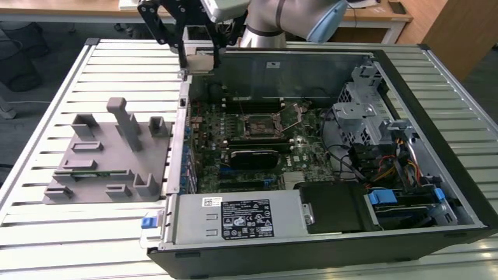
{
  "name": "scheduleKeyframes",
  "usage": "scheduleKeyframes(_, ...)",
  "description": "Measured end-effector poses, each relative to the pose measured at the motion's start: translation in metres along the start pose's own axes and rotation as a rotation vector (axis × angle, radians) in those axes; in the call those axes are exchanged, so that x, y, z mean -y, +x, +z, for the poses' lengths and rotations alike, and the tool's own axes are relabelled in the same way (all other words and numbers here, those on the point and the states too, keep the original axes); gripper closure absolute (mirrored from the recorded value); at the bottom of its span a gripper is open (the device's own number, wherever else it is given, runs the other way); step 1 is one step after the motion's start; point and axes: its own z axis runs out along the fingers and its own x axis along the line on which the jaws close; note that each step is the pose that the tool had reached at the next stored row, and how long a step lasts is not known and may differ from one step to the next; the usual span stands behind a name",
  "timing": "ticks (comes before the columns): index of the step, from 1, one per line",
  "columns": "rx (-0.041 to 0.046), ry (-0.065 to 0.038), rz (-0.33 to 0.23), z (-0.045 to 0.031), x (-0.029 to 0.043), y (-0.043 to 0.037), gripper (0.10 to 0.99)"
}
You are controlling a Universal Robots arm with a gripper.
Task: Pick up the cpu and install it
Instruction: 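Pick up the cpu and move it towards the insertion slot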
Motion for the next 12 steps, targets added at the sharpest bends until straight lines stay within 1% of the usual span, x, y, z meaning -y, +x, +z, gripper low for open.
scheduleKeyframes(3,0.0,0.0,0.0,0.0007,-0.0027,-0.0058,0.545)
scheduleKeyframes(5,-0.0001,0.0,0.0,0.0014,-0.0057,-0.0111,0.545)
scheduleKeyframes(10,0.0,0.0,0.0,0.003,-0.0136,-0.029,0.545)
scheduleKeyframes(12,-0.0001,0.0,0.0,0.0034,-0.0156,-0.037,0.545)
